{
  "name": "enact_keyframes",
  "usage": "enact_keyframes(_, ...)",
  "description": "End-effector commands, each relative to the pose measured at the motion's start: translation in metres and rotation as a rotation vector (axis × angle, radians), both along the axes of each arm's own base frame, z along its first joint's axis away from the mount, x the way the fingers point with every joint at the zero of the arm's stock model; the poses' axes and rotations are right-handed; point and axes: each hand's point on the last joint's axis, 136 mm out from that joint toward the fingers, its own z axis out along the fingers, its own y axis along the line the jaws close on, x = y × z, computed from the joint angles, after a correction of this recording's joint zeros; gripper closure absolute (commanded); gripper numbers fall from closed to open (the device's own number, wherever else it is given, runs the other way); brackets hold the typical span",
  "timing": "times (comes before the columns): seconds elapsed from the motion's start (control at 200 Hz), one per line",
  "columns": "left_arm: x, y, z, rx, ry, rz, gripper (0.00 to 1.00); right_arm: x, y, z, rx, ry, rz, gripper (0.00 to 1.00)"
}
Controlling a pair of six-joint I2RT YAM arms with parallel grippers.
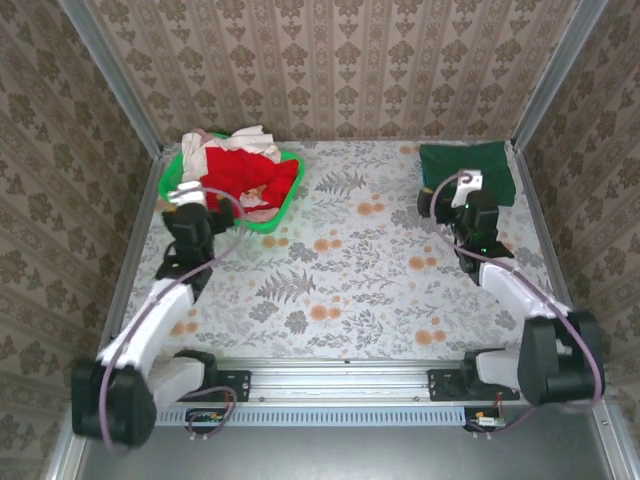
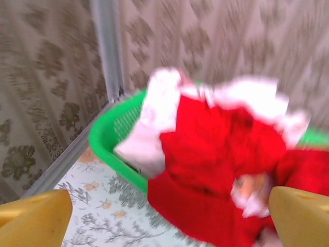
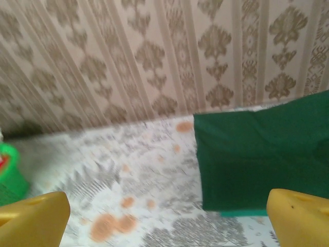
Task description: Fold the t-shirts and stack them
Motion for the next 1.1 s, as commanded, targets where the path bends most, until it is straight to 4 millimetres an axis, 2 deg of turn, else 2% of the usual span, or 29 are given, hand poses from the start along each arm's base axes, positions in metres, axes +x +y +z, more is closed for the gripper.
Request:
enact_keyframes(0.0, -0.035, -0.020, -0.096, -0.269, 0.268, -0.054, 0.00, -0.029, -0.004, -0.046, 0.248, 0.112, -0.066, 0.00)
enact_keyframes(0.09, -0.036, -0.053, -0.110, -0.379, 0.349, -0.150, 0.00, -0.038, 0.011, -0.040, 0.258, 0.074, 0.026, 0.00)
enact_keyframes(0.23, -0.029, -0.094, -0.137, -0.339, 0.547, -0.215, 0.00, -0.039, 0.027, -0.048, 0.169, 0.204, 0.092, 0.00)
enact_keyframes(0.42, -0.003, -0.124, -0.156, -0.275, 0.652, -0.230, 0.02, -0.050, 0.024, -0.057, 0.138, 0.225, 0.082, 0.00)
enact_keyframes(0.56, 0.018, -0.142, -0.160, -0.273, 0.679, -0.265, 0.10, -0.058, 0.025, -0.062, 0.126, 0.218, 0.094, 0.00)
enact_keyframes(0.685, 0.028, -0.142, -0.163, -0.281, 0.676, -0.251, 0.15, -0.061, 0.025, -0.066, 0.122, 0.223, 0.099, 0.00)
enact_keyframes(0.755, 0.029, -0.130, -0.171, -0.287, 0.691, -0.216, 0.19, -0.061, 0.026, -0.069, 0.122, 0.228, 0.102, 0.00)
enact_keyframes(0.9, 0.022, -0.102, -0.183, -0.314, 0.708, -0.164, 0.19, -0.060, 0.029, -0.072, 0.129, 0.229, 0.116, 0.00)
enact_keyframes(0.98, 0.019, -0.096, -0.176, -0.334, 0.691, -0.166, 0.19, -0.059, 0.031, -0.073, 0.139, 0.224, 0.127, 0.00)
enact_keyframes(1.09, 0.022, -0.106, -0.158, -0.377, 0.637, -0.203, 0.21, -0.056, 0.034, -0.074, 0.145, 0.232, 0.140, 0.00)
